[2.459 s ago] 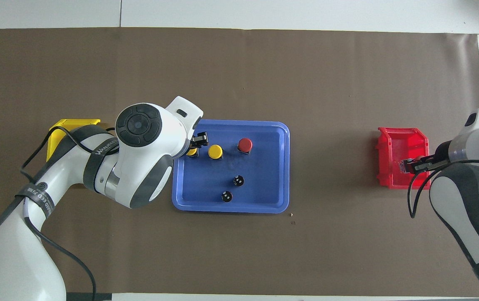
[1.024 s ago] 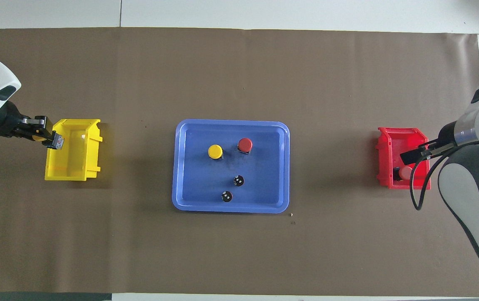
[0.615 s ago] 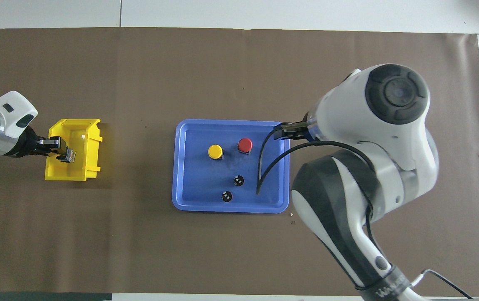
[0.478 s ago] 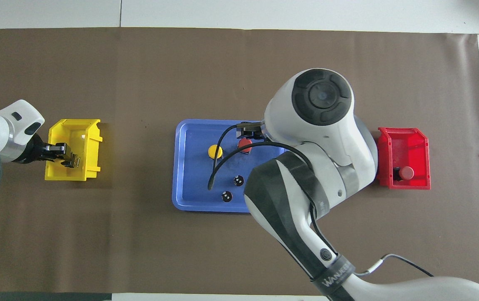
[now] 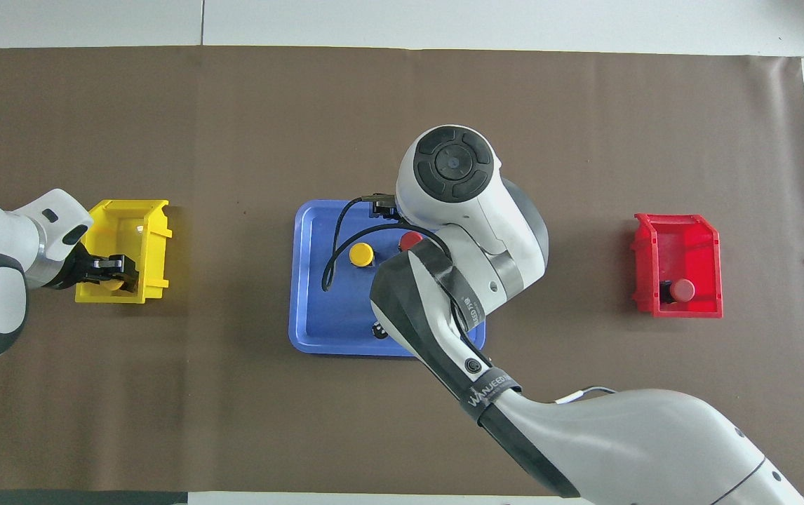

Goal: Sort red and yellow buttons by color
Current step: 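Reach the right gripper to the second red button and grasp it, then carry the red button to the red bin while the left gripper reaches yellow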

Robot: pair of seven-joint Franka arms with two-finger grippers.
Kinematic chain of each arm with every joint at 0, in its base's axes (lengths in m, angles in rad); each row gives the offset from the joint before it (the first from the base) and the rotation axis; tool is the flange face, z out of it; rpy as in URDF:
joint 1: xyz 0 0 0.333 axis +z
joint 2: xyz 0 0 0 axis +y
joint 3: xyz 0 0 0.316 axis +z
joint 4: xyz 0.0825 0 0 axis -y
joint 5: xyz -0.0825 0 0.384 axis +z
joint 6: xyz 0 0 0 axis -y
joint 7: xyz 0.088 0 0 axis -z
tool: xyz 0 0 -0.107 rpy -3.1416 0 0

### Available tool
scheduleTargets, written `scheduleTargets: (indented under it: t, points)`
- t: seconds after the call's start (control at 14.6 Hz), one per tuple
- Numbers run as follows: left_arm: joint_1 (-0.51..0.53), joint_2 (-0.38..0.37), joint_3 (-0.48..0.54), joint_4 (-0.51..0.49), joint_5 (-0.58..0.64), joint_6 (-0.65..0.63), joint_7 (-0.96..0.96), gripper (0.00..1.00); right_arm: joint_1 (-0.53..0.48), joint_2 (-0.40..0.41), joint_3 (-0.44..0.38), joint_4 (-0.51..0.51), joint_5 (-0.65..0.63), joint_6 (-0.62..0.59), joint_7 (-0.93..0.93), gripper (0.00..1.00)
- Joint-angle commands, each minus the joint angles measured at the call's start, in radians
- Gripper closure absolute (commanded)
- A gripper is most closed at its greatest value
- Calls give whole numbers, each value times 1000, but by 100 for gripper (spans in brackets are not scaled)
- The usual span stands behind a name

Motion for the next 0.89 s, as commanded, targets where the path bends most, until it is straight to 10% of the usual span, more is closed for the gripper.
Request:
scheduleTargets:
  t: [0.0, 0.2, 0.34, 0.82]
  points:
    - [7, -21, -6, -10, -27, 13, 17, 41, -6, -17, 7, -61, -2, 53, 13, 3]
    - [10, -10, -6, 90, -27, -77, 17, 38, -4, -14, 13, -78, -1, 64, 14, 11]
    - [4, 15, -6, 250, -27, -221, 20, 0, -3, -21, 22, -118, -1, 93, 14, 12]
    - [-59, 44, -19, 814, 38, -775, 26, 0, -3, -26, 41, -161, -1, 115, 4, 36]
